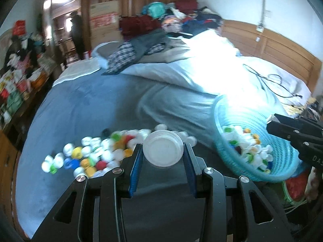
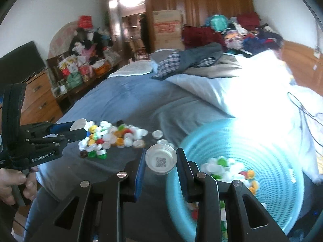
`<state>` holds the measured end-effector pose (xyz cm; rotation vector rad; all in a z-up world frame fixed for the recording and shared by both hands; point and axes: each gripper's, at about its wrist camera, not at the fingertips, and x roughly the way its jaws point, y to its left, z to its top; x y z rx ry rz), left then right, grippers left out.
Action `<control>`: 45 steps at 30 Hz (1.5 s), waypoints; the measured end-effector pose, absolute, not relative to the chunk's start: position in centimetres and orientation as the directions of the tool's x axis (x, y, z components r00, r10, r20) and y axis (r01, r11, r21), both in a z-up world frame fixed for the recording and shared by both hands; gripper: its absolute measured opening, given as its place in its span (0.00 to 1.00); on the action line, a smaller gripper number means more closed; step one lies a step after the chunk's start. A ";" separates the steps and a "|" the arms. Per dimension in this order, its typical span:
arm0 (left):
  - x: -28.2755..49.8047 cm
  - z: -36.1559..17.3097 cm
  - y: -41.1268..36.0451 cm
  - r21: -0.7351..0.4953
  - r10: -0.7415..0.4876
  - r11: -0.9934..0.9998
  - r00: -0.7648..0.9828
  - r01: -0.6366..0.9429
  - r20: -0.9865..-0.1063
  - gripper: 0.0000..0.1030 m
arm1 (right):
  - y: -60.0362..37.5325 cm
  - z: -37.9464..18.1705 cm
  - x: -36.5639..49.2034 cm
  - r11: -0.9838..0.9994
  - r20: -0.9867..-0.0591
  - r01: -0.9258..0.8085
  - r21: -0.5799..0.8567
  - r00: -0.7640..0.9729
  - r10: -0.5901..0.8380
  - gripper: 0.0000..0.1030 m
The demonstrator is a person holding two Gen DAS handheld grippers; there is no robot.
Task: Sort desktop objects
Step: 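Carry both caps over the teal basket and open both tools to drop them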
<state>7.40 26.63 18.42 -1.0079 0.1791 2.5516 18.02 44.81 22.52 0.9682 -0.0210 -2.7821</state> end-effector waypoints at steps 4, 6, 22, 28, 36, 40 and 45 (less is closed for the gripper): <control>7.1 19.0 30.6 -0.011 0.348 -0.885 -0.645 -0.466 -0.680 0.33 | 47.7 22.9 18.4 -0.988 -0.611 0.127 0.083 -0.777 -0.151 0.31; 6.9 19.2 32.7 -0.011 0.368 -0.869 -0.632 -0.495 -0.682 0.33 | 49.3 23.0 18.6 -0.991 -0.611 0.097 0.088 -0.781 -0.130 0.31; 6.7 17.9 44.6 -0.006 0.429 -0.750 -0.480 -0.661 -0.765 0.33 | 57.3 22.0 19.9 -0.992 -0.652 -0.061 0.107 -0.758 -0.024 0.31; 6.7 17.5 45.6 0.007 0.411 -0.752 -0.477 -0.659 -0.777 0.33 | 57.6 21.6 20.0 -0.991 -0.656 -0.067 0.117 -0.754 -0.027 0.31; 6.6 17.3 45.8 0.016 0.403 -0.752 -0.478 -0.659 -0.780 0.33 | 57.7 21.5 19.9 -0.990 -0.657 -0.068 0.121 -0.753 -0.029 0.31; 6.7 17.3 46.0 0.023 0.399 -0.752 -0.483 -0.659 -0.780 0.33 | 57.6 21.5 19.7 -0.991 -0.659 -0.067 0.119 -0.751 -0.028 0.31; 6.8 17.4 45.9 0.027 0.398 -0.753 -0.487 -0.658 -0.778 0.33 | 57.4 21.3 19.7 -0.991 -0.659 -0.064 0.117 -0.751 -0.029 0.31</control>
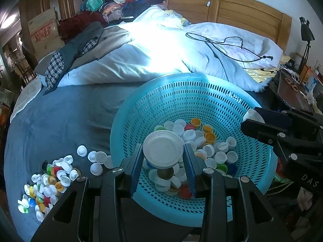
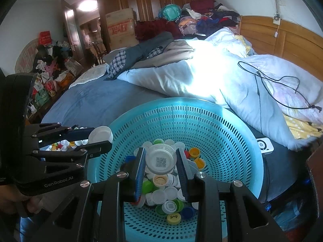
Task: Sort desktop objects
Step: 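Carry both caps over the teal basket and open both tools to drop them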
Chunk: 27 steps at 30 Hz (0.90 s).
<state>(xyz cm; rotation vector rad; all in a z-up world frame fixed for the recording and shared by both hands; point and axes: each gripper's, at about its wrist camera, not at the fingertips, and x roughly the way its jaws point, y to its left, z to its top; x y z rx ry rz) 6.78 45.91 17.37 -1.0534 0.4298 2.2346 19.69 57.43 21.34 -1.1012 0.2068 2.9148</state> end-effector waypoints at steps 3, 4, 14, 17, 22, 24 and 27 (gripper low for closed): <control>6.8 17.4 45.8 0.026 0.399 -0.753 -0.488 -0.658 -0.776 0.33 | 57.3 21.3 19.6 -0.991 -0.659 -0.061 0.115 -0.752 -0.030 0.31; 6.8 17.4 45.8 0.026 0.400 -0.753 -0.488 -0.658 -0.776 0.33 | 57.3 21.3 19.6 -0.992 -0.659 -0.060 0.114 -0.751 -0.031 0.31; 6.7 17.3 45.5 0.024 0.398 -0.757 -0.490 -0.653 -0.776 0.33 | 57.1 21.0 19.4 -0.992 -0.665 -0.058 0.110 -0.746 -0.030 0.32; 6.7 17.2 45.5 0.023 0.399 -0.756 -0.489 -0.654 -0.776 0.33 | 56.9 21.0 19.4 -0.992 -0.667 -0.057 0.109 -0.744 -0.031 0.32; 6.7 17.2 45.5 0.030 0.397 -0.754 -0.491 -0.656 -0.775 0.33 | 56.8 21.0 19.2 -0.993 -0.667 -0.057 0.106 -0.744 -0.028 0.32; 6.9 17.1 45.5 0.049 0.388 -0.753 -0.504 -0.656 -0.772 0.34 | 56.8 21.0 19.3 -0.993 -0.663 -0.061 0.105 -0.749 -0.024 0.37; 7.1 17.1 45.5 0.070 0.376 -0.758 -0.522 -0.649 -0.765 0.47 | 56.7 21.1 19.3 -0.992 -0.657 -0.061 0.108 -0.753 -0.025 0.56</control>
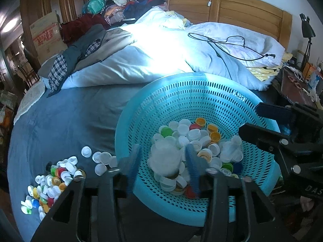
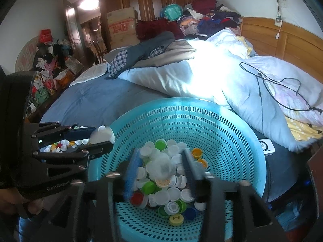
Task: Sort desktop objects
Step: 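Carry both caps over the teal basket and open both tools to drop them, then swing both tools back over the cap pile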
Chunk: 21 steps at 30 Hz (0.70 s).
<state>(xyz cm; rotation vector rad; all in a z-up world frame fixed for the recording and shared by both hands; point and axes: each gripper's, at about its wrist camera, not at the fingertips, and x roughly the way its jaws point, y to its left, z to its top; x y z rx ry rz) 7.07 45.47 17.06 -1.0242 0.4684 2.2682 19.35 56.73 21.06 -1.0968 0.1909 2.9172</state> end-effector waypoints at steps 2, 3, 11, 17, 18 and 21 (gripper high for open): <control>7.2 17.3 45.1 0.089 0.365 -0.770 -0.551 -0.632 -0.751 0.53 | 56.5 21.1 19.3 -0.993 -0.658 -0.057 0.104 -0.753 -0.025 0.56; 7.1 17.4 44.8 0.096 0.361 -0.775 -0.561 -0.625 -0.745 0.53 | 56.4 21.2 19.3 -0.993 -0.657 -0.055 0.104 -0.754 -0.027 0.59; 6.0 18.4 40.0 0.096 0.315 -0.844 -0.633 -0.527 -0.707 0.53 | 53.6 22.0 18.8 -0.997 -0.646 -0.003 0.082 -0.762 -0.051 0.64; 5.1 18.8 35.3 0.077 0.270 -0.895 -0.673 -0.439 -0.688 0.56 | 50.2 22.4 18.0 -0.996 -0.643 0.065 0.060 -0.761 -0.088 0.67; 5.0 18.7 34.8 0.075 0.265 -0.901 -0.677 -0.428 -0.686 0.57 | 49.7 22.5 17.8 -0.996 -0.643 0.076 0.055 -0.760 -0.094 0.67; 4.7 18.6 32.8 0.058 0.253 -0.917 -0.686 -0.396 -0.682 0.58 | 47.9 22.6 17.3 -0.993 -0.645 0.109 0.042 -0.757 -0.110 0.68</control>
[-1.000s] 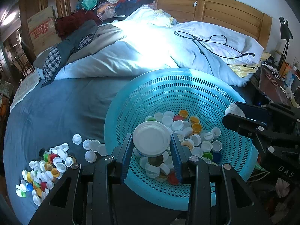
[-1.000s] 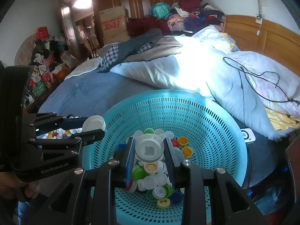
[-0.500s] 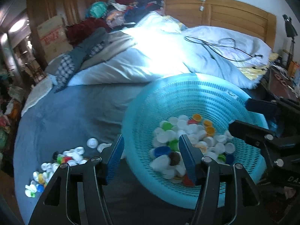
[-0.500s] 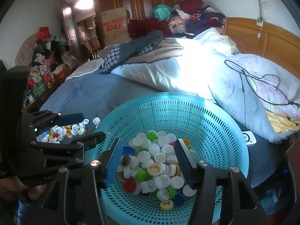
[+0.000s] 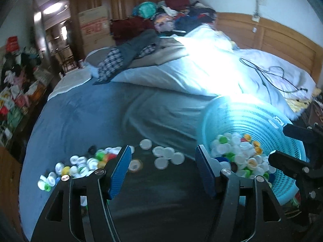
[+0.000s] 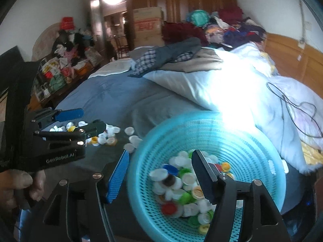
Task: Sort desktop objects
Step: 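Swing both tools back over the cap pile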
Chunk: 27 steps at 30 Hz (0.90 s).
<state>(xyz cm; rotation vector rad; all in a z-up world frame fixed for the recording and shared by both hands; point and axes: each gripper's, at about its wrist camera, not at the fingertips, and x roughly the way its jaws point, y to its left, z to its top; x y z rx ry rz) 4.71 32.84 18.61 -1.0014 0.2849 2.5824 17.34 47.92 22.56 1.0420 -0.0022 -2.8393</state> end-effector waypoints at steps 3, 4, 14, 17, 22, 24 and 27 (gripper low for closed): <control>4.4 18.3 31.0 0.041 0.242 -0.930 -0.692 -0.365 -0.680 0.58 | 46.2 22.6 16.9 -0.990 -0.647 0.138 0.030 -0.752 -0.124 0.70; 4.2 18.2 30.4 0.033 0.241 -0.934 -0.693 -0.356 -0.680 0.58 | 45.6 22.6 16.7 -0.989 -0.649 0.148 0.025 -0.749 -0.128 0.70; 2.9 12.1 17.5 -0.109 0.218 -0.973 -0.665 -0.202 -0.715 0.58 | 39.3 20.7 15.3 -0.960 -0.692 0.280 -0.007 -0.695 -0.197 0.72; 3.1 7.9 10.4 -0.126 0.143 -0.989 -0.644 -0.073 -0.752 0.58 | 37.0 18.8 15.2 -0.943 -0.719 0.332 -0.002 -0.656 -0.229 0.74; 3.1 4.7 5.7 -0.152 0.154 -0.987 -0.616 -0.056 -0.772 0.57 | 34.5 15.4 14.9 -0.925 -0.765 0.379 0.027 -0.587 -0.263 0.74; 2.6 5.1 6.5 -0.165 0.197 -0.980 -0.637 -0.110 -0.745 0.58 | 33.9 14.3 14.8 -0.921 -0.782 0.387 0.035 -0.564 -0.266 0.74; 1.2 5.2 8.4 -0.142 0.225 -0.974 -0.642 -0.178 -0.733 0.58 | 33.3 13.4 14.3 -0.921 -0.795 0.388 0.041 -0.546 -0.265 0.74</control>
